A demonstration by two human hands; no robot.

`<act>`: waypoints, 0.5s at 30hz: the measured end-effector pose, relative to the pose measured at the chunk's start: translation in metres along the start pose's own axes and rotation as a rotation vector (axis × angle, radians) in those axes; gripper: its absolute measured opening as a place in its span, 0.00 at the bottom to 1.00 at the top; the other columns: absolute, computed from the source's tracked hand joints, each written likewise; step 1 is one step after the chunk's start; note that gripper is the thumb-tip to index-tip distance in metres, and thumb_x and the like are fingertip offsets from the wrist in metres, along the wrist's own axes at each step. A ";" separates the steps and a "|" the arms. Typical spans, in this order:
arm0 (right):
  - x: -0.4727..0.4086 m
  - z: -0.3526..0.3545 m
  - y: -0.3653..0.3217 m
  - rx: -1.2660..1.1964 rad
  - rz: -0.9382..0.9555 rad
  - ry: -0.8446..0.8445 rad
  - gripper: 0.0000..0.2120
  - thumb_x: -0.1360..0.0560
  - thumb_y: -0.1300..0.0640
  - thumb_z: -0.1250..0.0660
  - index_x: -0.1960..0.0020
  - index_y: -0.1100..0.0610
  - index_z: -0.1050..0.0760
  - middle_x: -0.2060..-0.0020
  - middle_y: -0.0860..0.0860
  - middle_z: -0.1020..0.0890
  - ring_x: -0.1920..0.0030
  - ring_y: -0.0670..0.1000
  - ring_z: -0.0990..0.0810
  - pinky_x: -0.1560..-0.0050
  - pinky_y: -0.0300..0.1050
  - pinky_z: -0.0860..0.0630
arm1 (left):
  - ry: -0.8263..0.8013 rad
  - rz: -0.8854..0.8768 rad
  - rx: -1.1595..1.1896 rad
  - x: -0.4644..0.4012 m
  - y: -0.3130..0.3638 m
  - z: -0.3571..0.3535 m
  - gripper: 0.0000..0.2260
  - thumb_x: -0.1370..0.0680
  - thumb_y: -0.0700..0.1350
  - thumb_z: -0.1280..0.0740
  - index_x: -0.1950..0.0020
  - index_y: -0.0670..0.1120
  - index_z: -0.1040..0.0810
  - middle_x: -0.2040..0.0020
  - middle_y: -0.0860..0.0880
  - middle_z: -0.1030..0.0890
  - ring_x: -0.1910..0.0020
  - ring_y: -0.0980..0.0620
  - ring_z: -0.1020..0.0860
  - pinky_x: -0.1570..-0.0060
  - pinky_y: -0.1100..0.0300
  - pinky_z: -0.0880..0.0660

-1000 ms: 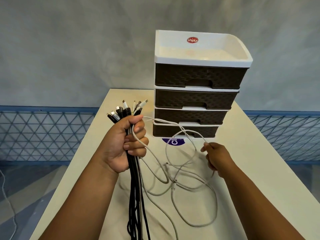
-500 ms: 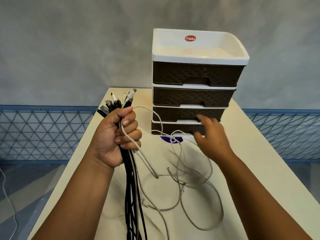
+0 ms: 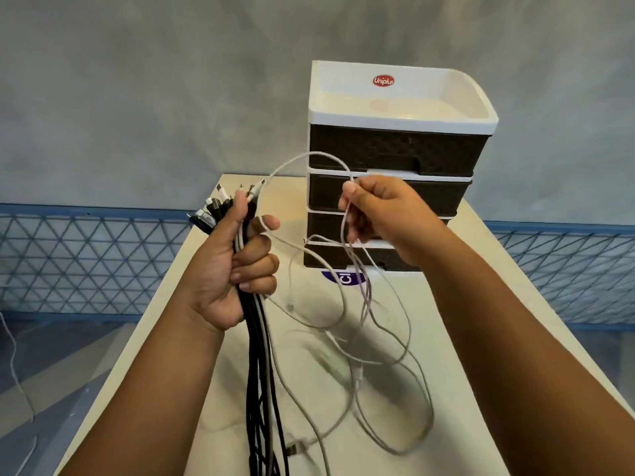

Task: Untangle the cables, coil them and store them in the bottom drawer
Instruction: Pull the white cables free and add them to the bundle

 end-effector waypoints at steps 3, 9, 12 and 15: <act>-0.004 0.004 -0.024 0.004 0.083 0.169 0.13 0.16 0.52 0.44 0.55 0.57 0.26 0.70 0.51 0.23 0.71 0.52 0.20 0.69 0.43 0.23 | 0.101 -0.012 -0.067 -0.003 -0.004 -0.002 0.23 0.24 0.62 0.41 0.53 0.46 0.16 0.82 0.55 0.41 0.83 0.60 0.45 0.83 0.69 0.46; 0.009 0.006 -0.064 0.301 0.183 0.099 0.14 0.17 0.52 0.43 0.56 0.55 0.23 0.69 0.51 0.18 0.69 0.50 0.17 0.67 0.39 0.22 | 0.266 -0.051 -0.197 -0.010 -0.012 -0.006 0.10 0.28 0.45 0.34 0.52 0.47 0.15 0.80 0.55 0.42 0.82 0.61 0.44 0.83 0.70 0.46; 0.012 0.002 -0.071 0.143 0.201 0.019 0.15 0.16 0.52 0.43 0.56 0.56 0.24 0.70 0.51 0.18 0.68 0.52 0.17 0.68 0.40 0.24 | 0.265 -0.054 -0.266 -0.014 -0.019 -0.016 0.09 0.29 0.44 0.33 0.51 0.48 0.17 0.79 0.55 0.44 0.82 0.60 0.46 0.81 0.70 0.48; 0.012 -0.005 -0.075 -0.172 0.258 -0.049 0.14 0.16 0.55 0.44 0.54 0.59 0.26 0.68 0.55 0.20 0.66 0.57 0.18 0.67 0.43 0.26 | 0.225 -0.042 -0.339 -0.017 -0.026 -0.025 0.10 0.29 0.46 0.31 0.49 0.48 0.16 0.77 0.55 0.44 0.80 0.60 0.47 0.79 0.69 0.50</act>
Point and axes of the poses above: each hand's wrist, its own x-axis away from the middle knuckle, its own z-axis out of the back of the hand, y = z × x, the point moved 1 cm from there along -x, towards the middle knuckle
